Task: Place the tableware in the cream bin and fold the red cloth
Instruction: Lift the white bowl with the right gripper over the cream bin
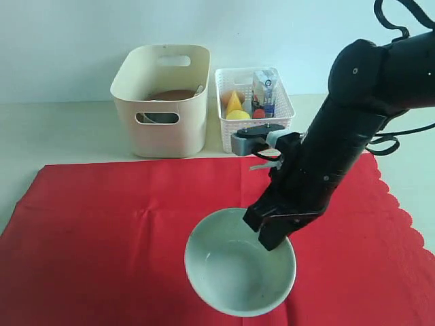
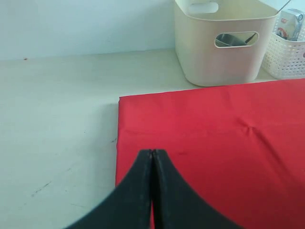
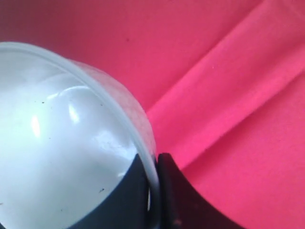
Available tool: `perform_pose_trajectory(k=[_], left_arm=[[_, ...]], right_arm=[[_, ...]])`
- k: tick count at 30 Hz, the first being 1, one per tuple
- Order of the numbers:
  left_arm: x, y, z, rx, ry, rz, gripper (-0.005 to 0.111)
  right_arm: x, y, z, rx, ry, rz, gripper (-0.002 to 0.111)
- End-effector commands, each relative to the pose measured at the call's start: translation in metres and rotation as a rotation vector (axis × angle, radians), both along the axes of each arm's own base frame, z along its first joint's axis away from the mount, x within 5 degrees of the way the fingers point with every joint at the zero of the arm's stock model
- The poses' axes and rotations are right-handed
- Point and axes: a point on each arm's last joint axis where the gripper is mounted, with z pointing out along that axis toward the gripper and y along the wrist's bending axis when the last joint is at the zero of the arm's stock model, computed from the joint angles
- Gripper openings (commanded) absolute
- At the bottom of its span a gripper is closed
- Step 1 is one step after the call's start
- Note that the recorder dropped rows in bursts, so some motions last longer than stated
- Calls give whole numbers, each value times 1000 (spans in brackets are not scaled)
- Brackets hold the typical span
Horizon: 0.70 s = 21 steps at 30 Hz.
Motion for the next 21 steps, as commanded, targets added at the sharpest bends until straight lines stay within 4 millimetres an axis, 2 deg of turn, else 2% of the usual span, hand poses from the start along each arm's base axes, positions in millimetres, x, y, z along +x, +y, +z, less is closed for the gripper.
perform_pose_trajectory(k=[1, 6, 15, 18, 21], left_arm=[[0, 0, 0, -4, -7, 4, 0], [0, 0, 0, -4, -7, 4, 0], [0, 0, 0, -4, -7, 4, 0], [0, 0, 0, -4, -7, 4, 0], [0, 0, 0, -4, -7, 4, 0]], right_arm=[[8, 5, 22, 60, -95, -26, 0], [32, 10, 65, 48, -236, 0, 0], [59, 18, 130, 99, -471, -1, 0], [67, 20, 147, 114, -525, -23, 0], [76, 24, 156, 130, -559, -27, 0]])
